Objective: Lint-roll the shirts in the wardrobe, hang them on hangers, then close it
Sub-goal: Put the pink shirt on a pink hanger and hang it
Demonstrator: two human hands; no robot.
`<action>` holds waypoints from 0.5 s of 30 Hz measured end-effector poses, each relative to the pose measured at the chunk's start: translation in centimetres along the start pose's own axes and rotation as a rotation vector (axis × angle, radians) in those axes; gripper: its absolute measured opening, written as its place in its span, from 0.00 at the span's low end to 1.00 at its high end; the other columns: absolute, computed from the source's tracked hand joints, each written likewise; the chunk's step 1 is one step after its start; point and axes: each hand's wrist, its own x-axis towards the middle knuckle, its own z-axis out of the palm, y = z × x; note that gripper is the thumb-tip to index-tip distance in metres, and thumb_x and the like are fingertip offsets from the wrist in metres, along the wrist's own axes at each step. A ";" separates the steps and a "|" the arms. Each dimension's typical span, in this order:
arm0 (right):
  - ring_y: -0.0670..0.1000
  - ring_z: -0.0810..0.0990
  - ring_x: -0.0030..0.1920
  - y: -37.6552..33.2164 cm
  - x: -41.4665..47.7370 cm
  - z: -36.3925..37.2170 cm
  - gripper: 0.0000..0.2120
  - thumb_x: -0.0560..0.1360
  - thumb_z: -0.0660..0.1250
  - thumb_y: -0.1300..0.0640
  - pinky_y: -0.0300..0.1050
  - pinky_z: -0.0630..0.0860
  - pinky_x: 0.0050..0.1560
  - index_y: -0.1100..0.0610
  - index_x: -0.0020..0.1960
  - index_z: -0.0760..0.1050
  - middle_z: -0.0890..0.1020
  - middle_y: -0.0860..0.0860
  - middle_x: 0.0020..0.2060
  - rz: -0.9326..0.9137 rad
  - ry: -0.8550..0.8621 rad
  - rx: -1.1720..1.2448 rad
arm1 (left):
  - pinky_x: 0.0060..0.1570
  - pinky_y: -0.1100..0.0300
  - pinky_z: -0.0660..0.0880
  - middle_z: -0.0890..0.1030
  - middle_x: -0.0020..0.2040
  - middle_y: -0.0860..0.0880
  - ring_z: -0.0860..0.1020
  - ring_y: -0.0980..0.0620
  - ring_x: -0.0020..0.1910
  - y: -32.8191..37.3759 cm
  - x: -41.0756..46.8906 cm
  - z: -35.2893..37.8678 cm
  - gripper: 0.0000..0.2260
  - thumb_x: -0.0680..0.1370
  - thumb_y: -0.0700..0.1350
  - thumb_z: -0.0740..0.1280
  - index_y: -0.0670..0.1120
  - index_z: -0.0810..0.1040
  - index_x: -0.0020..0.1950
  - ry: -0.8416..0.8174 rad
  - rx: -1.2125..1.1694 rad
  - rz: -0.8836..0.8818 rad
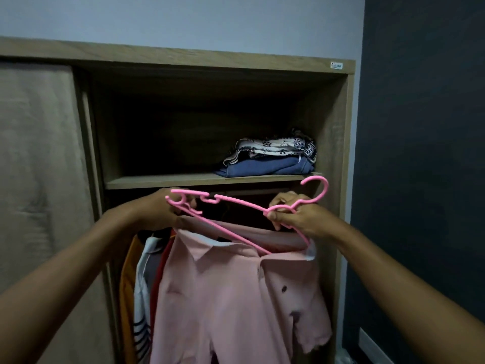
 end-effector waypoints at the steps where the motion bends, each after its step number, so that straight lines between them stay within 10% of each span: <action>1: 0.40 0.77 0.43 0.0 0.1 0.0 0.16 0.78 0.65 0.43 0.35 0.74 0.44 0.55 0.46 0.82 0.78 0.44 0.44 0.004 -0.012 -0.019 | 0.51 0.45 0.82 0.85 0.46 0.49 0.83 0.45 0.49 -0.5 0.2 -0.2 0.13 0.67 0.45 0.77 0.51 0.82 0.50 0.015 -0.011 -0.014; 8: 0.42 0.75 0.35 -1.0 1.4 -0.3 0.20 0.77 0.65 0.39 0.39 0.72 0.38 0.55 0.43 0.80 0.81 0.50 0.39 0.031 -0.059 -0.068 | 0.40 0.53 0.81 0.86 0.39 0.47 0.85 0.52 0.37 -1.8 1.7 -1.2 0.06 0.75 0.37 0.71 0.49 0.83 0.44 -0.002 0.091 -0.091; 15: 0.39 0.74 0.32 -0.6 1.0 0.0 0.18 0.74 0.61 0.39 0.34 0.72 0.38 0.51 0.43 0.82 0.80 0.43 0.31 0.023 0.090 0.212 | 0.41 0.56 0.84 0.84 0.43 0.39 0.82 0.46 0.41 -0.9 1.7 -0.1 0.14 0.78 0.31 0.62 0.41 0.86 0.44 0.157 -0.739 -0.226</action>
